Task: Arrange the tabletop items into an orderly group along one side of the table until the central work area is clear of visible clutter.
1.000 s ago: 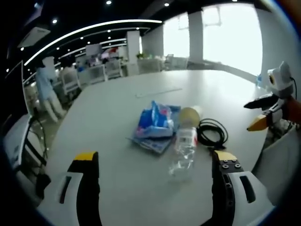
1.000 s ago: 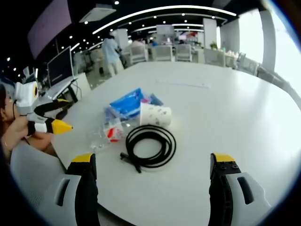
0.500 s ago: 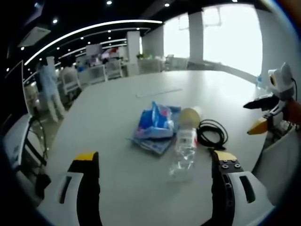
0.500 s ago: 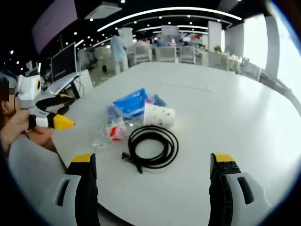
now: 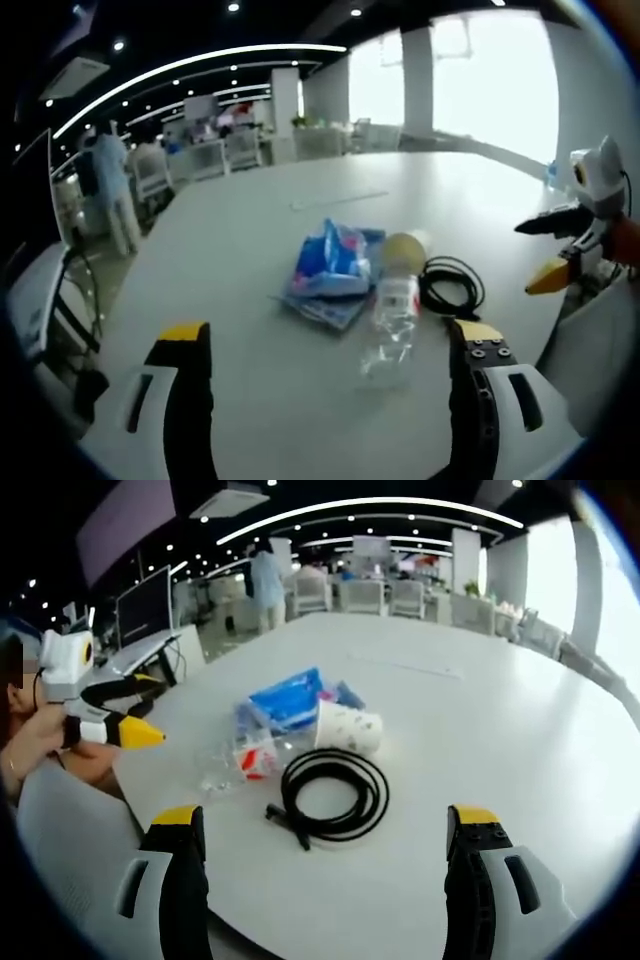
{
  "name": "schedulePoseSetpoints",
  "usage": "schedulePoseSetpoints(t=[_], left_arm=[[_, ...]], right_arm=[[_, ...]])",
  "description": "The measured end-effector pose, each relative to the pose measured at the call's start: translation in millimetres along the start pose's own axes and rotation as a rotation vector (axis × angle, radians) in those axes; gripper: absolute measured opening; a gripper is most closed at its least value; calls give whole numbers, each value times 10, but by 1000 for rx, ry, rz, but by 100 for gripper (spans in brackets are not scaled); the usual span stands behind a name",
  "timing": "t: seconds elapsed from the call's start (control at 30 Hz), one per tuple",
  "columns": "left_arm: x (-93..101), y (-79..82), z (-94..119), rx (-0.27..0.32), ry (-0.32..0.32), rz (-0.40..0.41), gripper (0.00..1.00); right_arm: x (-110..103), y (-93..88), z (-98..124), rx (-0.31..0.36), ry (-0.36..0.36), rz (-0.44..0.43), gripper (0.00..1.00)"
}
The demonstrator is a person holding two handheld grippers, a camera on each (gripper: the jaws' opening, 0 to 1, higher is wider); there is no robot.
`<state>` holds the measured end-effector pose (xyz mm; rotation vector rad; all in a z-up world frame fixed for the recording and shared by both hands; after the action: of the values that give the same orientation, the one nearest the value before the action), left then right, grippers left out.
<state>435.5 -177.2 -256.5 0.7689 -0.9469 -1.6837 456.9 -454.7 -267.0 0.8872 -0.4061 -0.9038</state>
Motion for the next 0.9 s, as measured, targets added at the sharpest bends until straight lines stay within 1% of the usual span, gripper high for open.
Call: schedulePoseSetpoints(t=[0.3,0.43,0.5,0.57,0.63,0.73,0.77,0.9], left_arm=[[4,8,0,-3,-2,-12,95],[9,17,1,3,-6,-10,95],[11,17,-1,2,-7,-9,96],[18,21,-3,5,-11,-12,96],[22,20,-5,2,-13,-15,96],[16,21,-4,4,-9,-16,95],[13,24,-3,8,-8,-14,95],[18,45,-11,26,-12,-11,96]], right_arm=[[10,50,10,28,7,-8,99],[-4,41,4,21,19,-9,99],[-12,58,0,29,26,-6,99],[-30,91,-3,47,47,-27,99],[-49,122,-9,64,83,-74,99],[-83,164,-15,76,151,-133,99],[-73,184,-19,85,153,-149,99],[-37,287,-34,121,159,-138,99]])
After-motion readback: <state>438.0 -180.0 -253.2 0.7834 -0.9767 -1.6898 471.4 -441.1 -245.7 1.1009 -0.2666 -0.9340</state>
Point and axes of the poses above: the point that each gripper's makers call its tool centre point, and the gripper's own axes: z roughly backward along the fingers, x roughly to its right, y roughly out of its top, the point moved 6 cm from there along z, roughly backward along the fingers, and after that the axes turned 1 degree about -z, right-handed, at the moved point
